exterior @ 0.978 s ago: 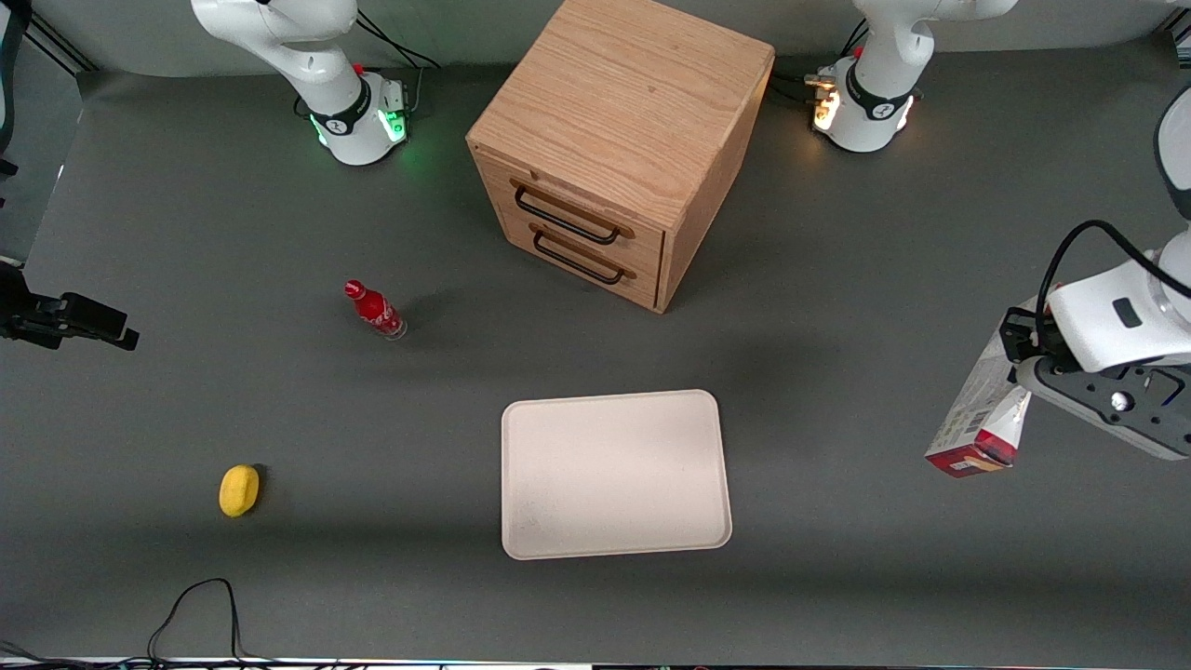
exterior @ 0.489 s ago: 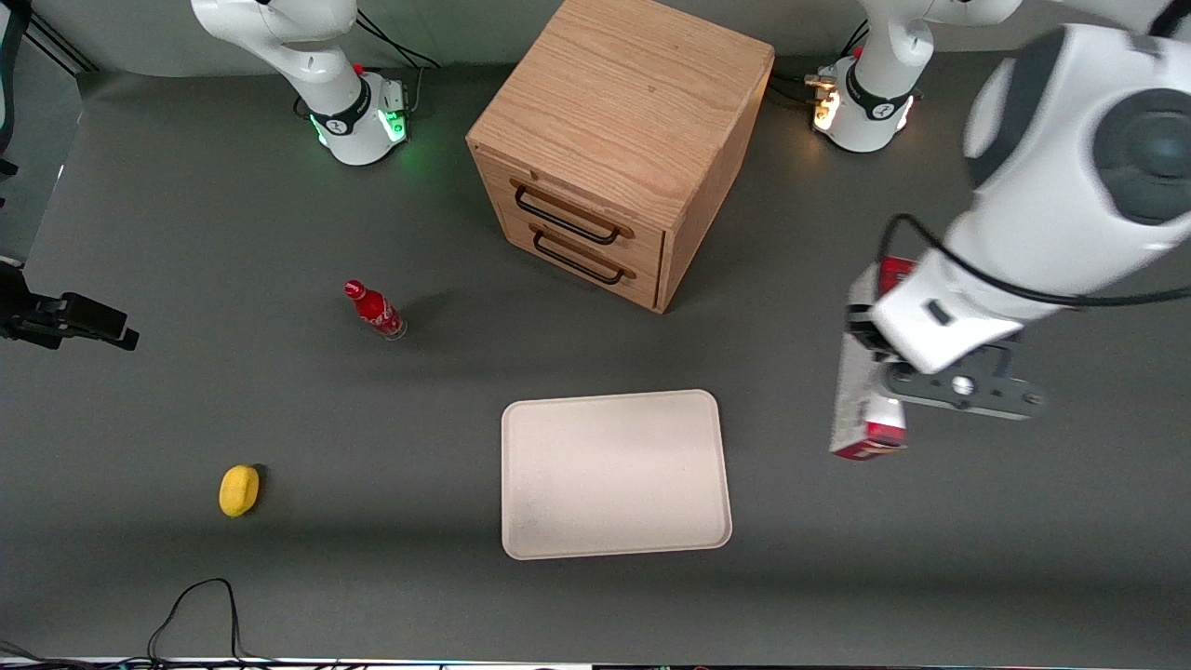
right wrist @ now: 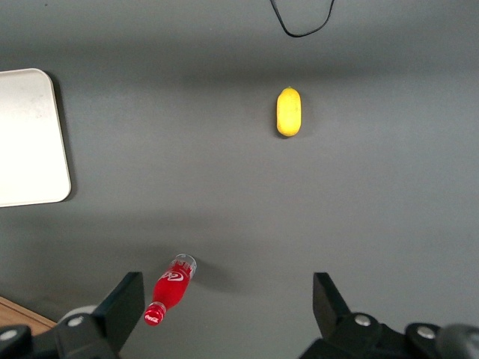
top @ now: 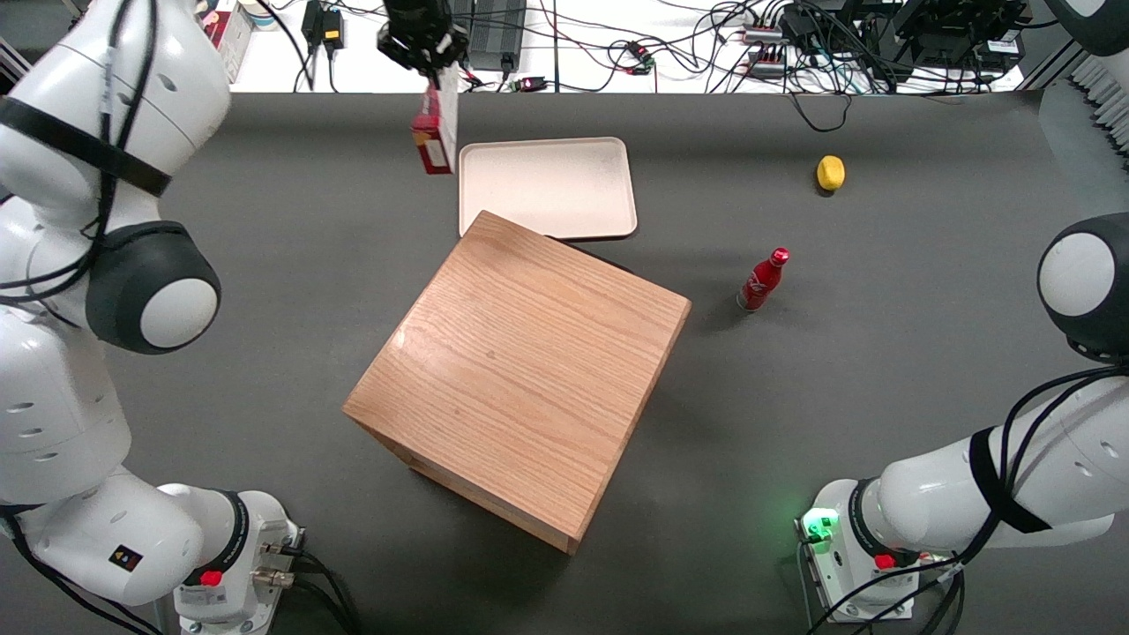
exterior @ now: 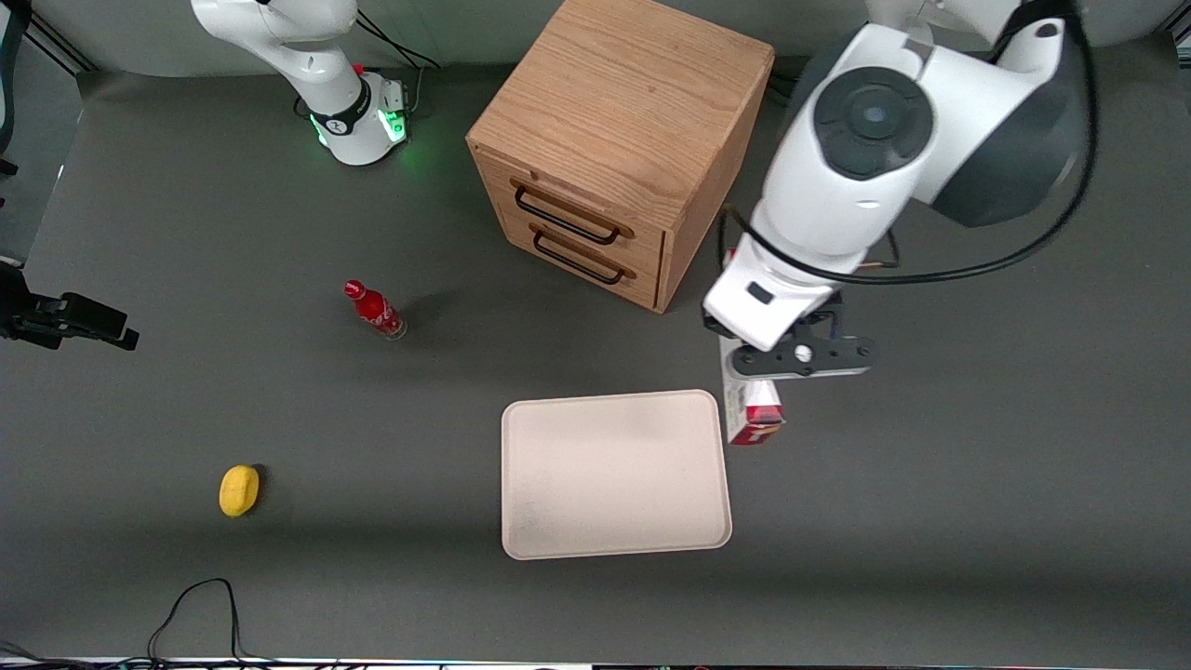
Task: Place red cookie box on tray
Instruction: 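Carry the box with the left gripper over the cream tray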
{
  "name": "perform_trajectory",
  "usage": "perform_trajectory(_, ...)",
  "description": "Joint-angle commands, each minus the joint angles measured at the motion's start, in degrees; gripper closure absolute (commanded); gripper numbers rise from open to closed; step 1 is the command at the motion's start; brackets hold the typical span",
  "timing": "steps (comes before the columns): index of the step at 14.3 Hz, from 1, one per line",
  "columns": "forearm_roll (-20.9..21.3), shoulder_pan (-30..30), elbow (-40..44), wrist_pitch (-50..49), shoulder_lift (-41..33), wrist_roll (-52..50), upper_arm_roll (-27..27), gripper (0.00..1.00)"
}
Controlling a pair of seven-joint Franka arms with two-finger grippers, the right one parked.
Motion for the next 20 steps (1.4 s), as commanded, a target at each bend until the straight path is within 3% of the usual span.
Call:
perform_trajectory(1,-0.27,-1.09,-0.29,0.59,1.37,-3.53,1.08,1.00)
perform_trajectory(8,0.25,-0.83,-2.83,12.61,12.53,-1.78,1.08,1.00)
perform_trajectory(13,0.69,-0.74,-8.11,24.31,16.84,-1.60,1.43,1.00)
perform_trajectory(20,1.04,0.31,-7.94,30.47,21.59,-1.95,2.31,1.00)
